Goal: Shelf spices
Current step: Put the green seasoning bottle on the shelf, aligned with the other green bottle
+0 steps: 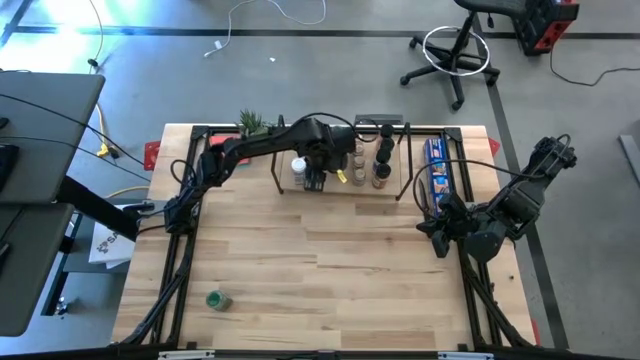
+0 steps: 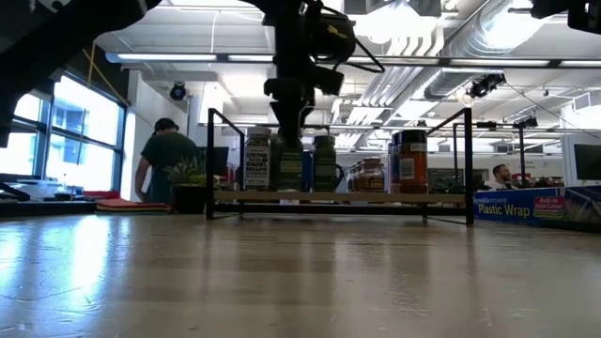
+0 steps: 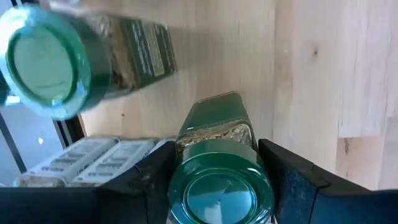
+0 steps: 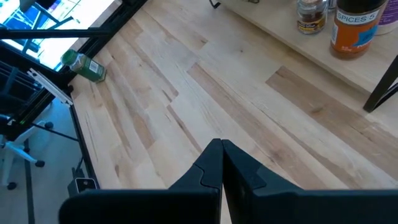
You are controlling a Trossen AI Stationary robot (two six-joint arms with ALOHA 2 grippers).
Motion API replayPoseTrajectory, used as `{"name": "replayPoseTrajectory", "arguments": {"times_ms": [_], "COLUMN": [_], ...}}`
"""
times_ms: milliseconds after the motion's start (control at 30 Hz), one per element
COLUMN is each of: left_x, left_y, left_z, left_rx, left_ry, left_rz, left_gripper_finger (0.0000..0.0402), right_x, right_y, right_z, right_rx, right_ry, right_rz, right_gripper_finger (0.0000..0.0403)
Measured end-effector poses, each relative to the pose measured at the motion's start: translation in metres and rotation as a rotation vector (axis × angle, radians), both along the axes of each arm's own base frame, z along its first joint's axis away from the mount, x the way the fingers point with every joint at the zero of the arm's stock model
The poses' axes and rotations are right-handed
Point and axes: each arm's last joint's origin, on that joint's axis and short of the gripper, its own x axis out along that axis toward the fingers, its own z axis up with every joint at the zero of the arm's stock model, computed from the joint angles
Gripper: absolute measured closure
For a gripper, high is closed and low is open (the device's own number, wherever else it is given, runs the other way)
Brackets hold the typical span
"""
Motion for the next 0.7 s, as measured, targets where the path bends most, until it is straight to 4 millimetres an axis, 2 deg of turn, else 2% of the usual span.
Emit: {"name": "replayPoseTrajectory", "arguments": {"times_ms": [200,367,700], "left_x": [0.011,0.020,0.028], "left_y": [-0.021,-0.036,-0.025], "left_z": [0.007,0.008,0.008], "left_rx": [-0.004,0.008,0.140], "left_ry": [-0.070,-0.107,-0.172], "left_rz": [-0.054,-0.187,-0.187], "left_gripper_finger": [0.0205,0.0202,0.0199], "right_x": [0.000,0.000,0.000], "right_y": [0.000,0.000,-0.001], "right_z": [0.000,0.000,0.000], "right_rx": [-0.015,-0.026,-0.026], "right_ry": [0.005,0.005,0.005], "right_rz": [0.011,0.015,0.011], "right_gripper_finger": [0.0403,0.0403,0.0403]}}
